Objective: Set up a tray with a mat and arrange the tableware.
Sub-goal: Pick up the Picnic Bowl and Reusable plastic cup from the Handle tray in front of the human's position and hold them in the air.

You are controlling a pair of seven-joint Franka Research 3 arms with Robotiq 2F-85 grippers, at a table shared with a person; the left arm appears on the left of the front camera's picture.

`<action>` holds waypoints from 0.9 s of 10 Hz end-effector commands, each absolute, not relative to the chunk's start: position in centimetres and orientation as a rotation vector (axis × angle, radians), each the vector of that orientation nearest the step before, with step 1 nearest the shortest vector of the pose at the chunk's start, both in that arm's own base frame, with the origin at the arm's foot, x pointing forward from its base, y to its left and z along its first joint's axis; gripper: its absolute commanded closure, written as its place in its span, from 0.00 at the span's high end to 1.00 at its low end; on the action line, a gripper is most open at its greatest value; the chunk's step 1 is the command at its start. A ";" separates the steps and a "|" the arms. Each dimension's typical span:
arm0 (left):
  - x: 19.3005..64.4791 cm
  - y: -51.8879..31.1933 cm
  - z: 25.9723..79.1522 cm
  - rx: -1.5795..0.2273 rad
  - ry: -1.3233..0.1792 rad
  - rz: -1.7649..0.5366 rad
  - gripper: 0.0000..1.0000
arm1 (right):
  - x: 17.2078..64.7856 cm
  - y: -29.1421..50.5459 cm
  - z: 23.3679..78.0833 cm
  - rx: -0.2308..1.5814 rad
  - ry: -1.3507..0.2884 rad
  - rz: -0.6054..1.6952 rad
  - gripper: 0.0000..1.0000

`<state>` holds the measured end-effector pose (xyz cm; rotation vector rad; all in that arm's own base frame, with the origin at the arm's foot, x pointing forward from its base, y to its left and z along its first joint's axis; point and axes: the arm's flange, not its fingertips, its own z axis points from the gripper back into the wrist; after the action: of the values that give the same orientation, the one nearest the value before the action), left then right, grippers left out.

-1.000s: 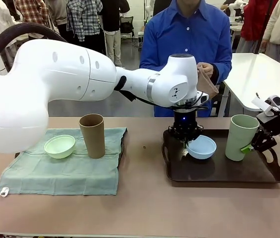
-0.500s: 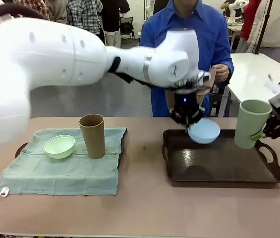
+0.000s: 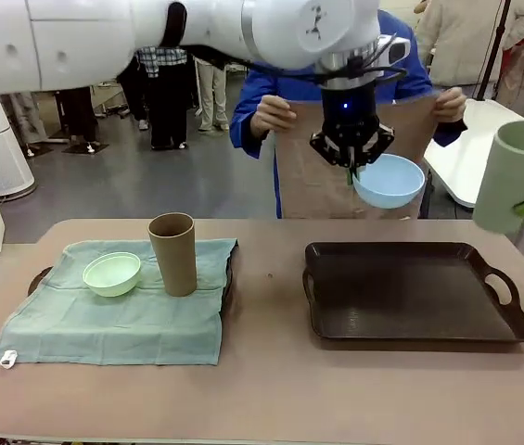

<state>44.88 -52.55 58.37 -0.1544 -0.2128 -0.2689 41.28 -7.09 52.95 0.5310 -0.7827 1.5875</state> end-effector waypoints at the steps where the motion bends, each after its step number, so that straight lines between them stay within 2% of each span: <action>1: 43.8 -52.8 59.9 -0.073 -0.242 -0.298 0.00 | 37.9 -5.8 56.1 0.455 -0.803 1.599 0.19; 3: 42.4 -52.0 61.5 -0.058 -0.267 -0.281 0.00 | 36.4 -5.1 58.5 0.438 -0.792 1.606 0.19; 7: 42.5 -51.8 61.5 -0.083 -0.254 -0.295 0.00 | 39.8 -4.9 56.9 0.536 -0.695 1.549 0.19; 8: 42.5 -51.8 61.5 -0.083 -0.254 -0.295 0.00 | 37.4 -4.7 58.2 0.479 -0.755 1.588 0.19; 9: 42.5 -51.8 61.5 -0.083 -0.254 -0.295 0.00 | 37.4 -4.7 58.2 0.479 -0.755 1.588 0.19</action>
<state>42.54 -51.75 61.29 -0.0805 -0.2519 -0.2925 38.48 -4.78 57.01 0.5074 -0.7358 1.5748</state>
